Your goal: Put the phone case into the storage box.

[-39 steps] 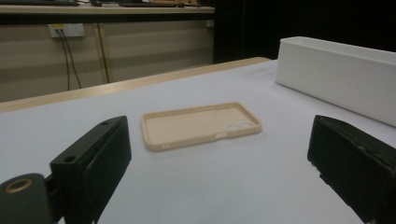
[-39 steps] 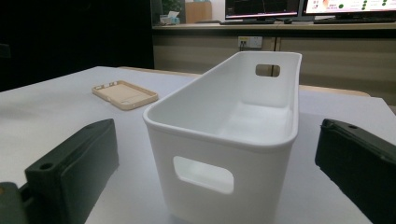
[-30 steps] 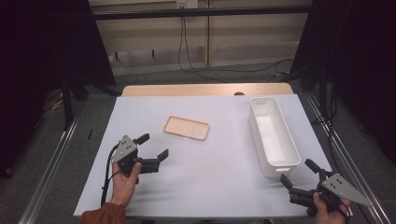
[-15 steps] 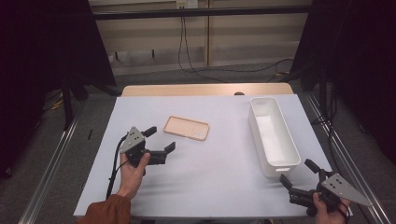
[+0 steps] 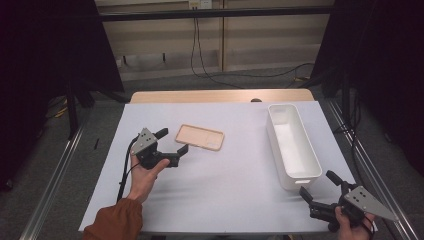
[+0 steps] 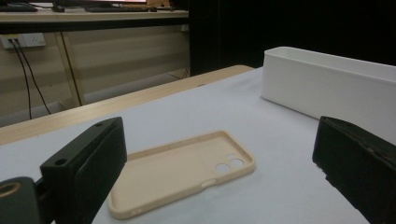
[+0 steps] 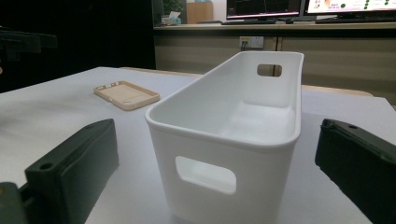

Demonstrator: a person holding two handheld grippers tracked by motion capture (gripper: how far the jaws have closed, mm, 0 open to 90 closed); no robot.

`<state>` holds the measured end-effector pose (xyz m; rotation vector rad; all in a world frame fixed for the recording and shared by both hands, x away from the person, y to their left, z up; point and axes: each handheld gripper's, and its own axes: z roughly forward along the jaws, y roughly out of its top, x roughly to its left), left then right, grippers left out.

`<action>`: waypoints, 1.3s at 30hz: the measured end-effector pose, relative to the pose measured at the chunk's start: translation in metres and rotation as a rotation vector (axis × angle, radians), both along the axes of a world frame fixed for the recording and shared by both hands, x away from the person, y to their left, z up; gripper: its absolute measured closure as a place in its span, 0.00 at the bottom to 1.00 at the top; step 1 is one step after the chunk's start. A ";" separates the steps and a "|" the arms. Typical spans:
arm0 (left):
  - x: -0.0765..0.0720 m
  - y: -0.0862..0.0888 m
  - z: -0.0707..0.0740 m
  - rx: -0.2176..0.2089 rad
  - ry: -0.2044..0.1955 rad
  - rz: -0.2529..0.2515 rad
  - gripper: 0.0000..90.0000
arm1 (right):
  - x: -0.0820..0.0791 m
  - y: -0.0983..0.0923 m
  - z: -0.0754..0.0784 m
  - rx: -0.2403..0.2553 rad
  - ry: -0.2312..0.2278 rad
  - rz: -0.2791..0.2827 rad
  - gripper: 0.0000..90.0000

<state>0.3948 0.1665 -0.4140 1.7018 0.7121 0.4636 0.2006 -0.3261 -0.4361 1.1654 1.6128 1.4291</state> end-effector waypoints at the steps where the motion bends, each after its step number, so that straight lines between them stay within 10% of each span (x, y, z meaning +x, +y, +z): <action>1: 0.002 0.000 0.000 0.000 0.002 0.006 0.03 | 0.000 0.000 0.000 0.000 0.000 0.000 0.00; 39: 0.052 -0.019 0.013 0.005 -0.055 0.028 0.04 | 0.000 0.001 0.000 -0.001 0.000 0.003 0.00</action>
